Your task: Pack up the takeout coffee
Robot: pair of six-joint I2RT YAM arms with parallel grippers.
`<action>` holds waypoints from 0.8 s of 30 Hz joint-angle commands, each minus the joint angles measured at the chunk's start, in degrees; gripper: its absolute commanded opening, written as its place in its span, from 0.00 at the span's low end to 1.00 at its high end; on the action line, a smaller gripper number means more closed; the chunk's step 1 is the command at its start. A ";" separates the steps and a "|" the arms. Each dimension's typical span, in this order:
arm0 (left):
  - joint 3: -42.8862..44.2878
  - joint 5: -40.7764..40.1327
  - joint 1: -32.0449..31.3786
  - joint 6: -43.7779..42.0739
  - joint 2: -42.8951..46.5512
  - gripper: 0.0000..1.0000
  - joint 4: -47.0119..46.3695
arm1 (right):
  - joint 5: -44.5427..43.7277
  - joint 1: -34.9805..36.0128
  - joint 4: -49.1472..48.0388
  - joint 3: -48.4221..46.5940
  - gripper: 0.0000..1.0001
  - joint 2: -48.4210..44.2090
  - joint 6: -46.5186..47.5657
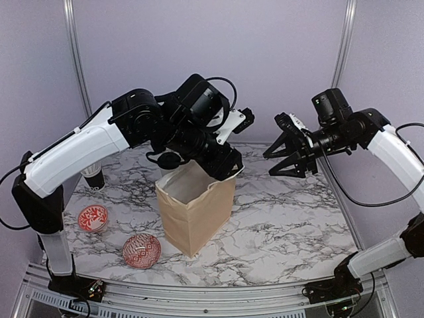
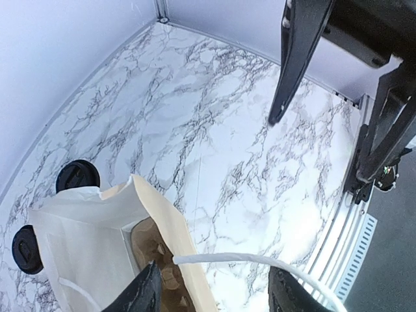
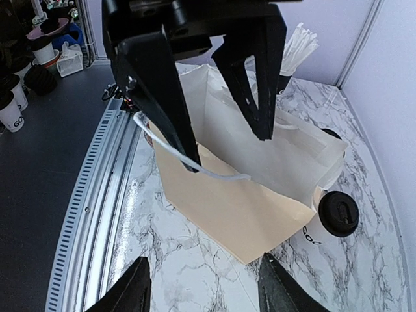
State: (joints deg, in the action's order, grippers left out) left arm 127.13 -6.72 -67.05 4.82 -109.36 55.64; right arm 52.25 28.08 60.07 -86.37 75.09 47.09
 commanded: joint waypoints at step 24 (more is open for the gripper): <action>-21.48 -20.31 2.86 -10.78 16.10 0.74 -4.66 | 0.58 -0.26 0.04 -0.34 0.54 0.44 0.77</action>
State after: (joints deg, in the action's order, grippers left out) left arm 103.74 -25.17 -64.77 -2.42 -90.67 48.69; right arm 52.42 28.08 60.05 -86.37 75.70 47.62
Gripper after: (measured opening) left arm 0.744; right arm 0.545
